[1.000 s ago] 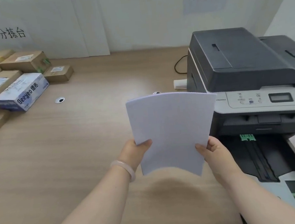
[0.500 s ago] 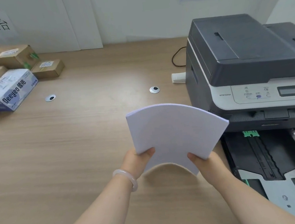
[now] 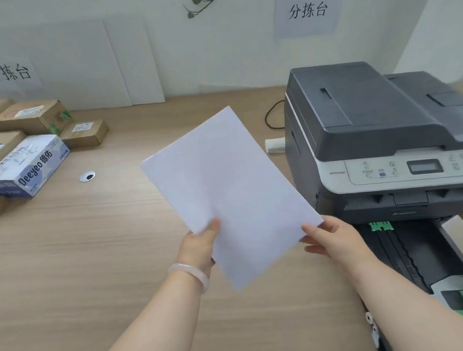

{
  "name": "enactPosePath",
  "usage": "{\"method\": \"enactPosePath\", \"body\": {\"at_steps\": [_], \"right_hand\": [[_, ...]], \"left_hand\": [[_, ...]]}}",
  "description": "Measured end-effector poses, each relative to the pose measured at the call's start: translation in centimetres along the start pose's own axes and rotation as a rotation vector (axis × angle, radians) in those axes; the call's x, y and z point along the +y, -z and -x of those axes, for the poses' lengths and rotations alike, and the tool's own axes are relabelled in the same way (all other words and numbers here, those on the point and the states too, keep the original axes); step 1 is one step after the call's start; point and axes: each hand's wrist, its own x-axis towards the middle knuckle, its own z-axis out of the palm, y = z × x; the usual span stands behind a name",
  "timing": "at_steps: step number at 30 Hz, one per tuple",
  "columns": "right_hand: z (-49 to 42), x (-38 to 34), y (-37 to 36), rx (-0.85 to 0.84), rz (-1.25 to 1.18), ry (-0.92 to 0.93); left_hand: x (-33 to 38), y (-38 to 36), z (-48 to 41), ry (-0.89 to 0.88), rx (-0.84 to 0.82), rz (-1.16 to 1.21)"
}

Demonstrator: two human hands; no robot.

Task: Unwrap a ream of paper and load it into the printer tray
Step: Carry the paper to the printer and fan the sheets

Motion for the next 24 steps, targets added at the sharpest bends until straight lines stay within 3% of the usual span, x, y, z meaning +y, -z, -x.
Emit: {"method": "enactPosePath", "body": {"at_steps": [6, 9, 12, 16, 20, 24], "right_hand": [[0.3, -3.1, -3.6, -0.115, -0.433, -0.044], [0.4, -4.4, -5.2, -0.002, -0.553, -0.031], [0.4, -5.0, -5.7, 0.127, -0.498, 0.028], [0.1, -4.9, -4.4, 0.159, -0.395, 0.087], [-0.4, -4.1, -1.2, 0.181, -0.386, 0.065], [0.0, -2.9, 1.6, 0.112, -0.341, 0.034]], "left_hand": [[2.7, -2.9, 2.2, 0.012, -0.046, 0.285], [2.7, -4.4, 3.0, 0.048, -0.030, 0.342], [2.2, -5.2, 3.4, 0.080, 0.003, 0.372], [2.2, -4.7, 3.6, 0.084, -0.006, 0.361], [3.4, -0.9, 1.6, 0.012, 0.081, 0.500], [5.0, 3.5, 0.1, 0.130, 0.016, 0.320]]}}
